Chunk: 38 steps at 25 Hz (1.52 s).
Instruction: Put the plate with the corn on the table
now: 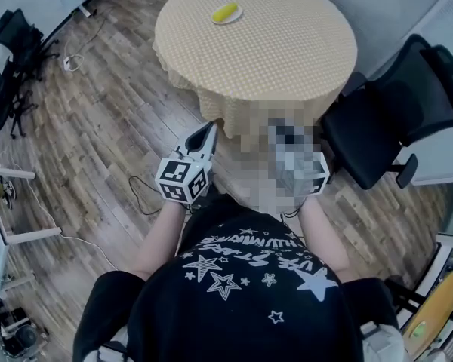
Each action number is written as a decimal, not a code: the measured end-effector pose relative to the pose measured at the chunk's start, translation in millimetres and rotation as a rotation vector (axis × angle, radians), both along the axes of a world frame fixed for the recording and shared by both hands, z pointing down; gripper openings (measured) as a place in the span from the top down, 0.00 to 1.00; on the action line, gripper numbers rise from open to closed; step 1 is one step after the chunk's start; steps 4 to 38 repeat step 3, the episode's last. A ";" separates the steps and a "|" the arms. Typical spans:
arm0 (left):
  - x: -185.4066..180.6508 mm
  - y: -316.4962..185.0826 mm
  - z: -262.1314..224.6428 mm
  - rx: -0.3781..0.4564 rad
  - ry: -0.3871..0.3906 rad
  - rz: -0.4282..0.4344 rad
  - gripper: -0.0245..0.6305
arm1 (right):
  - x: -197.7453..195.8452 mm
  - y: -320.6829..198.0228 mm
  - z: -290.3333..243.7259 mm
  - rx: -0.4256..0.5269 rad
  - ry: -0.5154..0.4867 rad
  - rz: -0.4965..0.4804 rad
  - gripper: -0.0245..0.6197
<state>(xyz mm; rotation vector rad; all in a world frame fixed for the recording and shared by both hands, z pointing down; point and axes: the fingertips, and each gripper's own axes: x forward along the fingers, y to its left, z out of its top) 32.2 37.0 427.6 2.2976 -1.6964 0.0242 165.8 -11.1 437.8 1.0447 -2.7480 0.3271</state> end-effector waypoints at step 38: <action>11.6 16.2 2.2 -0.004 0.004 -0.005 0.95 | 11.2 13.5 3.5 0.001 0.013 -0.002 0.88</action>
